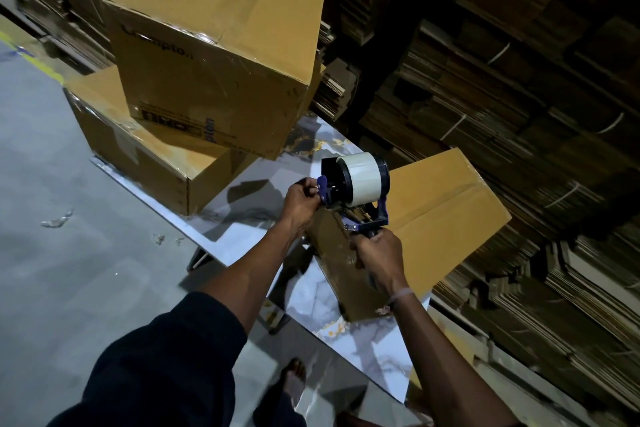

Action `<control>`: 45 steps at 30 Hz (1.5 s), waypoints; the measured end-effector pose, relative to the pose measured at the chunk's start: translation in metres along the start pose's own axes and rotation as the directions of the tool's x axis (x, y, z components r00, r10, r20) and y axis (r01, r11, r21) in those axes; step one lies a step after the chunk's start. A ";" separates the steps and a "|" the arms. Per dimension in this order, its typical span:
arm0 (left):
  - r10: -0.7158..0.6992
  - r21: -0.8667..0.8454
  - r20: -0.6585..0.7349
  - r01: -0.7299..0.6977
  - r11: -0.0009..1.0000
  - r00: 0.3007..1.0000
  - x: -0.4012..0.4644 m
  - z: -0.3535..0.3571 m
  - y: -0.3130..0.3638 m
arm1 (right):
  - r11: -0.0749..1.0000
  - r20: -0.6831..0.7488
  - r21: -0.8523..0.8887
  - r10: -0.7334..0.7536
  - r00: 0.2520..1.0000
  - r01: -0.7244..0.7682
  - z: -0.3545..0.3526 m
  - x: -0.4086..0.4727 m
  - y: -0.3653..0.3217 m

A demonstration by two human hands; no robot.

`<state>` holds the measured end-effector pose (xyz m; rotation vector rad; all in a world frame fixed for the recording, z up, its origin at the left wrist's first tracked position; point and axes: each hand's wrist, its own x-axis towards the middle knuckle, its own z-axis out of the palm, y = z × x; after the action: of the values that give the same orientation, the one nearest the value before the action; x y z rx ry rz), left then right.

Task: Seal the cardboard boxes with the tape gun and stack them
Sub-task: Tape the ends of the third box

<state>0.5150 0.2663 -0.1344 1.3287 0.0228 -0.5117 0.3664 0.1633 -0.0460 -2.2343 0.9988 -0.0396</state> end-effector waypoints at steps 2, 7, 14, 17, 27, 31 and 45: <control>0.040 -0.033 0.004 -0.040 0.999 0.999 0.000 -0.002 -0.005 | 1.000 -0.005 -0.022 0.002 1.000 -0.002 0.000 -0.001 0.000; 0.098 -0.112 0.078 -0.089 0.990 0.992 -0.014 -0.004 -0.007 | 1.000 -0.006 -0.020 -0.013 1.000 0.013 0.000 -0.002 0.001; 0.116 0.001 0.212 -0.119 0.993 0.970 -0.009 -0.014 -0.011 | 0.999 -0.010 -0.040 -0.013 1.000 0.013 0.001 -0.001 0.004; 0.133 0.098 0.251 -0.162 0.982 0.959 -0.005 -0.017 -0.014 | 1.000 -0.009 -0.020 -0.018 1.000 0.018 0.002 0.000 0.004; 0.164 0.373 0.390 -0.318 0.872 0.906 -0.007 -0.015 -0.023 | 0.999 0.006 -0.003 -0.053 0.999 0.053 0.002 -0.002 0.006; 0.225 0.424 0.397 -0.395 0.815 0.890 0.002 -0.013 -0.032 | 0.998 0.007 -0.011 -0.067 0.998 0.067 0.000 -0.003 0.006; 0.387 0.425 0.386 -0.534 0.730 0.837 0.007 -0.009 -0.040 | 0.992 0.031 -0.090 -0.085 0.996 0.087 -0.026 -0.026 0.040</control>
<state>0.5095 0.2662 -0.1756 1.7079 -0.7201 -0.2620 0.3147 0.1470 -0.0435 -2.3539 0.9058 -0.0018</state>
